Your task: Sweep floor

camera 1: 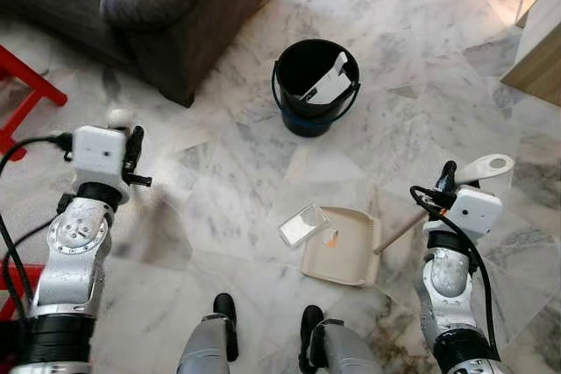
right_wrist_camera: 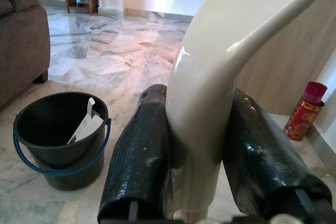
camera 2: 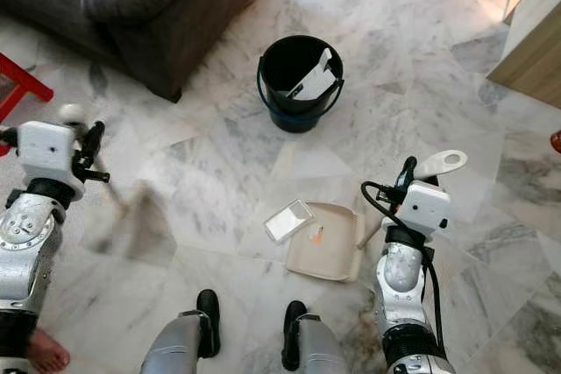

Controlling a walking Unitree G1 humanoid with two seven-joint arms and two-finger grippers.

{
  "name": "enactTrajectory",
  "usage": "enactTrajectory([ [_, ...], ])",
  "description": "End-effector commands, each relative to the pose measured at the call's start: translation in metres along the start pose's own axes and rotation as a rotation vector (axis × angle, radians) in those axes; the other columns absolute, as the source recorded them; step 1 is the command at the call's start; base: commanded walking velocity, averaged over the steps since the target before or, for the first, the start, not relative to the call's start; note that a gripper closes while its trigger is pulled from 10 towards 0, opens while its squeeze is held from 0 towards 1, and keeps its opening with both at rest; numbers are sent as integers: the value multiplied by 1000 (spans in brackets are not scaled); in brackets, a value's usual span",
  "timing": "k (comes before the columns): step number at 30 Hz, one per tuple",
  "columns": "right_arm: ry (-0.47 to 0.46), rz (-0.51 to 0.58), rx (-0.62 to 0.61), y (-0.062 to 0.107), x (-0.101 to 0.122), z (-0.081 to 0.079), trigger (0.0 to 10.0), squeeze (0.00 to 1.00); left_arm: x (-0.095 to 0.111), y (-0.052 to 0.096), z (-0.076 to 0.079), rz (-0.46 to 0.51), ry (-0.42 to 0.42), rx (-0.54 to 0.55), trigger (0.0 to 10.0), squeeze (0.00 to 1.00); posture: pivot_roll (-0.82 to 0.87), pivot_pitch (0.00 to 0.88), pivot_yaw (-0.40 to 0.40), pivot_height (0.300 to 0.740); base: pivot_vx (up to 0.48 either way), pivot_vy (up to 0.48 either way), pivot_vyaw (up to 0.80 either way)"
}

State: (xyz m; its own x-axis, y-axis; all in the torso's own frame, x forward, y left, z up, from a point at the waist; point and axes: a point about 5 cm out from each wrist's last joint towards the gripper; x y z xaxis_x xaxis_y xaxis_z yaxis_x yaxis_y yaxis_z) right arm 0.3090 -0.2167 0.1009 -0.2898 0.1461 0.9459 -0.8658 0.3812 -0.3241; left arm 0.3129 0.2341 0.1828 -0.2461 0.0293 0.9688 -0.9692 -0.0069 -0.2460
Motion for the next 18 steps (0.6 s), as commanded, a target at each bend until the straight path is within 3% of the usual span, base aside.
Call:
enactTrajectory([
  [1,32,-84,12,13,-15,4,10000,0,1,2,5,8,120,-22,10000,0,166,415,-30,740,0,0,0],
  [6,28,-85,12,13,-15,4,10000,0,1,0,12,3,158,-59,10000,0,164,417,-27,740,0,0,0],
  [11,30,-87,8,15,-16,6,10000,0,-2,1,31,-49,371,-187,10000,0,163,418,-25,740,0,0,0],
  [18,27,-89,9,14,-16,5,10000,0,5,0,41,-25,498,-261,10000,0,163,417,-22,740,0,0,0],
])
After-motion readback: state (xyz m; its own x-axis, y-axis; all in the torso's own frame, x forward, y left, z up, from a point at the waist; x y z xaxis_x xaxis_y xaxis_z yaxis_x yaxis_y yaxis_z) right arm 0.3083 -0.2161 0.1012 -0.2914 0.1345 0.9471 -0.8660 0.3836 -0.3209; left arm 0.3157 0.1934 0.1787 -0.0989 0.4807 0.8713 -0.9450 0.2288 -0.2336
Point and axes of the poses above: a point about 5 cm out from each wrist's last joint towards the gripper, its own y axis pointing back from the gripper into the wrist, its own x axis along the axis of the wrist's last joint, z = x × y, and after that the axes turned 1 degree about y, right-handed
